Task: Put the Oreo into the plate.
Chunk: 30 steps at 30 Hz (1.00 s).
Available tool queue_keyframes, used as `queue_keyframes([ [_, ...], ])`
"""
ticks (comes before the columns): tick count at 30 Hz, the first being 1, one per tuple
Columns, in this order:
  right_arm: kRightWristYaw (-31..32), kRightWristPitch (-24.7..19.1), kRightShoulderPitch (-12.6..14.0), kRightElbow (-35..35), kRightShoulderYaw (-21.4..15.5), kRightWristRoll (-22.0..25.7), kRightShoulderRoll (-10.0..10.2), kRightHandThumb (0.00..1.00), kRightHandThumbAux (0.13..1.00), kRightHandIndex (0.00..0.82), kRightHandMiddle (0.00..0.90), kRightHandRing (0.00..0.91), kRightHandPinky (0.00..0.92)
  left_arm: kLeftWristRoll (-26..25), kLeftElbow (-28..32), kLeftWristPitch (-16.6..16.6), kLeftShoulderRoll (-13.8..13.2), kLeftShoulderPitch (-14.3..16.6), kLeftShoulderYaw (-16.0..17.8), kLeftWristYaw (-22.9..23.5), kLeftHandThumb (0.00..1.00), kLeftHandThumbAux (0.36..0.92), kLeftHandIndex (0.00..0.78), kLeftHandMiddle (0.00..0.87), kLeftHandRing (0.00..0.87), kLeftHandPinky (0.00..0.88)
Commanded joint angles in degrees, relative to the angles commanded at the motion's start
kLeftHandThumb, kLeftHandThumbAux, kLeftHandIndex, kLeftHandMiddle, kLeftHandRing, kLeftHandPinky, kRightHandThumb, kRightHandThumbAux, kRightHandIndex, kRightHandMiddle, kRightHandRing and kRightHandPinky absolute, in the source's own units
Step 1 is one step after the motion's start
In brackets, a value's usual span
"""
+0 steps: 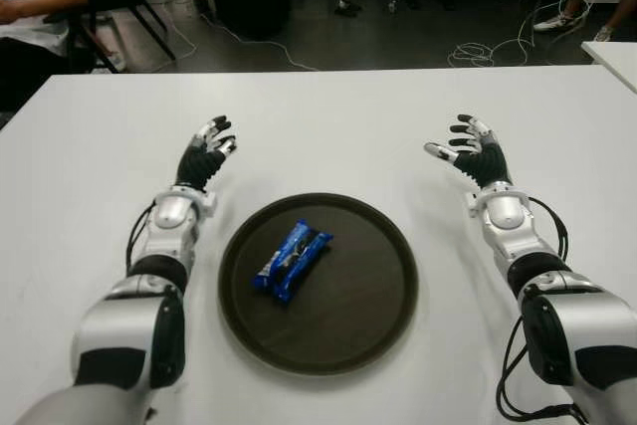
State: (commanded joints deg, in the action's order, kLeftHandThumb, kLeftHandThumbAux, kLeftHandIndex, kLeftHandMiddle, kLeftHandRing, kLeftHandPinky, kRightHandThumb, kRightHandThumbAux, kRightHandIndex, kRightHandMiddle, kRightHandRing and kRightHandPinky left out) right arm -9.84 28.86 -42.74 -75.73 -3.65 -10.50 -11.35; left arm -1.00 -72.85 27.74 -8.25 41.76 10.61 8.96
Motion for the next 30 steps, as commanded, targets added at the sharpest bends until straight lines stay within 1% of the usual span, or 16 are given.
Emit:
queue_keyframes([
  [6,-0.41,-0.28,0.02,0.14,0.0,0.04,0.16,0.0,0.642,0.166,0.227,0.251,0.275,-0.11,0.07,0.02,0.09,-0.2,-0.03,-0.28,0.066,0.626,0.05,0.119,0.116,0.118],
  [12,-1.31,-0.62,-0.03,0.29,-0.21,0.29,0.52,0.0,0.665,0.168,0.239,0.262,0.276,-0.17,0.36,0.5,0.11,-0.52,-0.13,-0.22,0.075,0.623,0.053,0.123,0.119,0.122],
  [18,-2.61,-0.44,0.02,0.66,-0.28,0.38,0.9,0.0,0.662,0.165,0.237,0.263,0.279,-0.26,0.71,1.3,0.18,-0.85,-0.1,-0.44,0.078,0.614,0.055,0.126,0.122,0.122],
  [25,-4.29,-0.38,-0.12,1.19,-0.58,0.64,1.18,0.0,0.639,0.156,0.228,0.261,0.282,-0.92,1.08,1.62,0.3,-1.24,0.44,-0.76,0.078,0.633,0.051,0.119,0.115,0.112],
  [30,-4.9,0.66,-0.02,2.0,-2.12,2.19,1.17,0.0,0.637,0.172,0.238,0.268,0.291,-1.55,1.74,1.48,0.63,-1.39,0.94,-1.24,0.081,0.64,0.044,0.11,0.11,0.108],
])
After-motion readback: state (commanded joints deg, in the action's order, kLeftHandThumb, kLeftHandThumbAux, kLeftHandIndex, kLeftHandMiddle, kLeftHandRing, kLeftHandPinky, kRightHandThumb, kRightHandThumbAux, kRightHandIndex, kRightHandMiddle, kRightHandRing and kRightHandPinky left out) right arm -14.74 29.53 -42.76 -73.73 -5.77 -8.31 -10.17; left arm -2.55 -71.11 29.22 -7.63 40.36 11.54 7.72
